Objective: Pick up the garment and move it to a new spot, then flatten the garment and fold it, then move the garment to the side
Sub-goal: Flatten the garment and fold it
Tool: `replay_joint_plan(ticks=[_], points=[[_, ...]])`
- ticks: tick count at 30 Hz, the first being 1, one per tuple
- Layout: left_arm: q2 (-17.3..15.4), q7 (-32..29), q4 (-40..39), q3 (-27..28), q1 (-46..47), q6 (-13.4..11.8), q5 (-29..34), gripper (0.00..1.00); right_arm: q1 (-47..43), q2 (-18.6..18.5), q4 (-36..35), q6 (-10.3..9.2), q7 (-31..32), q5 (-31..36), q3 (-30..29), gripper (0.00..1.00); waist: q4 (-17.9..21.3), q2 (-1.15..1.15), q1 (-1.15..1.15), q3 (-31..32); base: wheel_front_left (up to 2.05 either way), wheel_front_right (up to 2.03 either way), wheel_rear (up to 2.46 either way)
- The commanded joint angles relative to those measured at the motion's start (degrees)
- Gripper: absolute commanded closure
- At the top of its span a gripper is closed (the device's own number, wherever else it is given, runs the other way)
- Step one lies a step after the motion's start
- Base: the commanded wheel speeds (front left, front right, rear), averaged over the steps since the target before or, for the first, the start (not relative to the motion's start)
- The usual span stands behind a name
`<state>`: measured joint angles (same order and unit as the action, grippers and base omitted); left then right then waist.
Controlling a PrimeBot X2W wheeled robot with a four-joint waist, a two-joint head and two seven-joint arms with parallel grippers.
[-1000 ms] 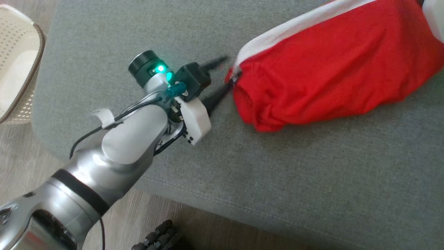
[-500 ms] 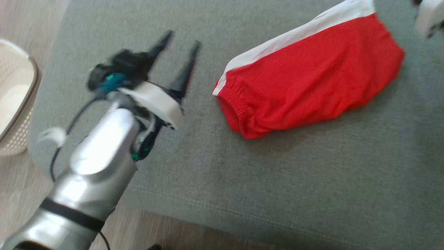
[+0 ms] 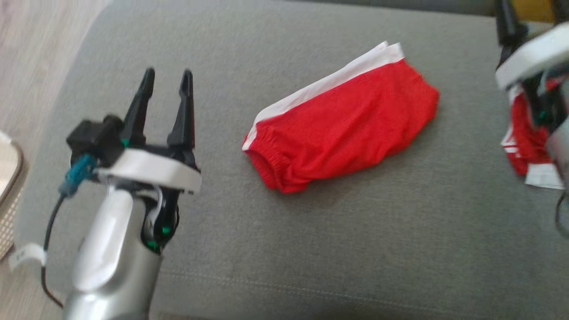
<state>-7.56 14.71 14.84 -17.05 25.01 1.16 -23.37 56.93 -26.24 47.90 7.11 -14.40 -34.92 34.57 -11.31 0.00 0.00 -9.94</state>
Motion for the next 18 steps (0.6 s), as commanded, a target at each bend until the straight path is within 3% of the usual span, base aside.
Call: replay_joint_plan(ticks=[1, 9, 18], points=[[-0.25, 0.29, -2.92, 3.48, -0.06, 0.53, 1.41, 0.00, -4.69, 1.20, -3.83, 0.37, -0.58, 2.41, -3.65, 0.00, 2.06, 0.00, 0.00, 2.35, 0.00, 0.00, 0.00], [3.19, 0.29, -6.00, 8.45, -8.09, 1.52, 6.78, 0.00, -24.17, 7.52, -19.27, 0.37, -0.59, 16.12, -20.36, 0.00, 4.07, 0.00, 0.00, 5.47, 0.00, 0.00, 0.00], [4.54, 0.29, -8.38, 8.28, -14.16, 2.87, 11.90, 0.00, -38.92, 14.55, -30.68, 0.37, -0.59, 25.36, -29.55, 0.00, 4.69, 0.00, 0.00, 6.58, 0.00, 0.00, 0.00]])
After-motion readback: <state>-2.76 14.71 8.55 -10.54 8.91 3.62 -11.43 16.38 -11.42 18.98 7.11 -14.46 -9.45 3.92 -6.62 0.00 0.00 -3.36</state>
